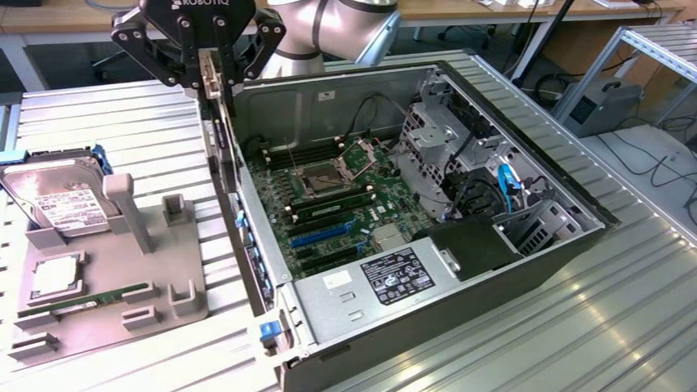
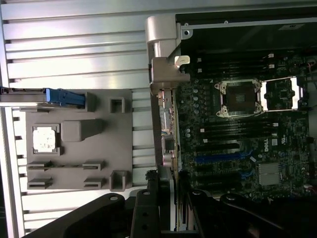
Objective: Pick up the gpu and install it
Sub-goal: 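Pick up the gpu and move the gpu toward the slot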
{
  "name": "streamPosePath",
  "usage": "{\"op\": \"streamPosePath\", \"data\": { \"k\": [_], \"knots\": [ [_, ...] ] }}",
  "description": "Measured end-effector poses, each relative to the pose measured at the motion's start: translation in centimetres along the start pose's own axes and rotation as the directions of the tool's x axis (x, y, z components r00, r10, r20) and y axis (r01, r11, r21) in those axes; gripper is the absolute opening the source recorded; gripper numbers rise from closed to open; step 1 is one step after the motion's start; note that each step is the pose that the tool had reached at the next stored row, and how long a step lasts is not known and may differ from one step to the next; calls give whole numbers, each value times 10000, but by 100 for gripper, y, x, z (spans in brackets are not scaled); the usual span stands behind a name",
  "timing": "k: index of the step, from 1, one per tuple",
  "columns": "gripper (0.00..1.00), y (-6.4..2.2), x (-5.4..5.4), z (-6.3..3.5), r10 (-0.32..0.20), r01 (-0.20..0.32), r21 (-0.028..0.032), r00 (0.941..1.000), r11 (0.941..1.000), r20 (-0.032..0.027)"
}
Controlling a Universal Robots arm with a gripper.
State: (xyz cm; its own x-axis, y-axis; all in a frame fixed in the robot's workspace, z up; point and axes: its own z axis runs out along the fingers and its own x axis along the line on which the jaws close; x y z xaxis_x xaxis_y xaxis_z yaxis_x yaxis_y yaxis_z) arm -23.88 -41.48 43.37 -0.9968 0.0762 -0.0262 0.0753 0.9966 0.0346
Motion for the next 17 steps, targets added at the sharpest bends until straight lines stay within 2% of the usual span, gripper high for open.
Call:
{"op": "streamPosePath", "data": {
  "k": [17],
  "knots": [
    [27,14,-185,6,0,0,6,10000,10000,0]
  ]
}}
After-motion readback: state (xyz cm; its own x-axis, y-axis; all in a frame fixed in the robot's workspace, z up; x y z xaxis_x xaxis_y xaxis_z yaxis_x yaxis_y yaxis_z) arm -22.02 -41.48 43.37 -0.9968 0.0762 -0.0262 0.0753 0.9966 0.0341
